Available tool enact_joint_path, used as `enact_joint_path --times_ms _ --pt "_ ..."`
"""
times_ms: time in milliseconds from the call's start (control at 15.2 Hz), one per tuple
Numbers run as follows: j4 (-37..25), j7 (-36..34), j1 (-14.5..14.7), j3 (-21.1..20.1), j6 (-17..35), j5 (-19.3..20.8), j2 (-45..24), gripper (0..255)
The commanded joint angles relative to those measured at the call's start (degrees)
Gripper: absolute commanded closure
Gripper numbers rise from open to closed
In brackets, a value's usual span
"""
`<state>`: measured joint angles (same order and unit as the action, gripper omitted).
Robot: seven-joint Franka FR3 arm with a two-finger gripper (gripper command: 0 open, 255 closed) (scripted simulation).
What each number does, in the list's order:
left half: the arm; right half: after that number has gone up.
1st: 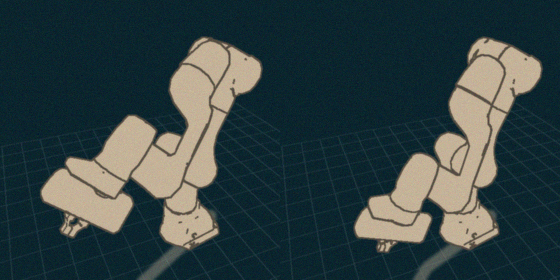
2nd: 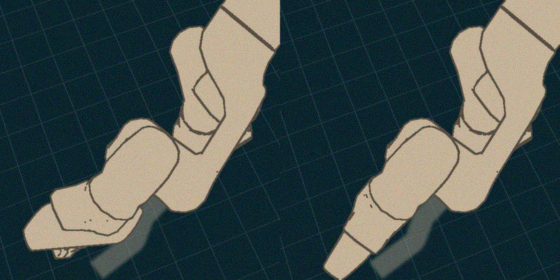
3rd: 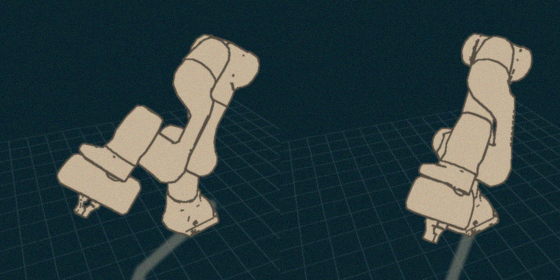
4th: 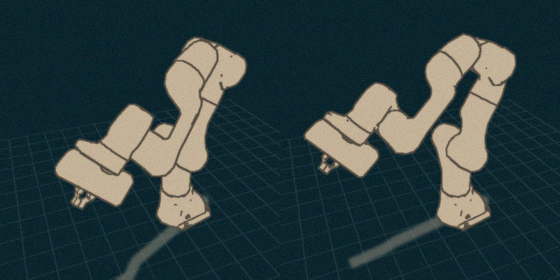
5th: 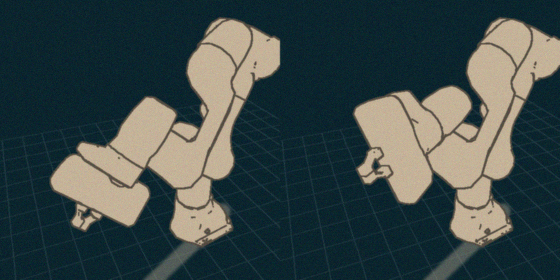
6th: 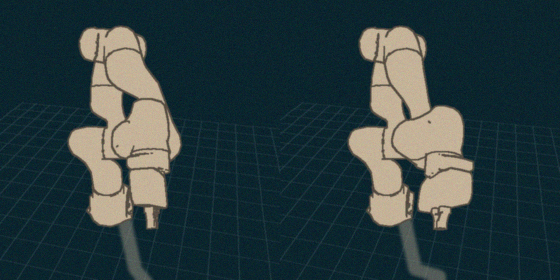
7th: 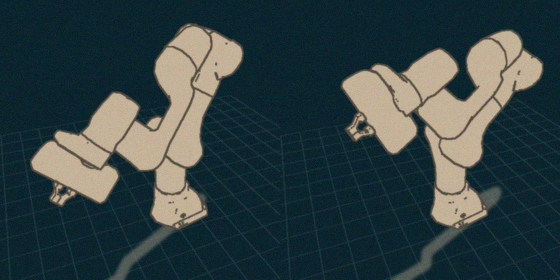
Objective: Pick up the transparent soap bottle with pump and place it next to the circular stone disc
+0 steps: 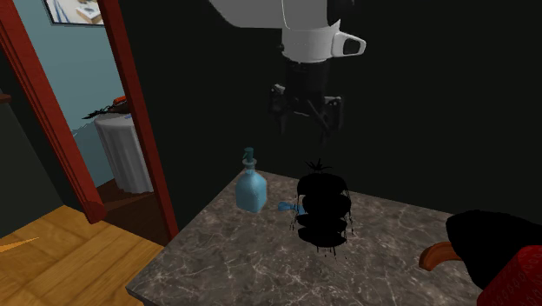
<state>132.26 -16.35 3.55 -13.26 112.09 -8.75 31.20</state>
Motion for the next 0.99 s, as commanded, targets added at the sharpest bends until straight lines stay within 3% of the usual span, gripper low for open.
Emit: enact_joint_path --times_ms 0,462,924 --pt "-1.24 -2.79 0.35 -2.59 2.48 -0.10 -3.46 0" --pt "-6.93 -12.05 0.70 -10.21 9.08 2.63 -15.54 0" --pt "-16.20 -23.52 1.69 -16.40 13.11 11.01 -30.26 0"
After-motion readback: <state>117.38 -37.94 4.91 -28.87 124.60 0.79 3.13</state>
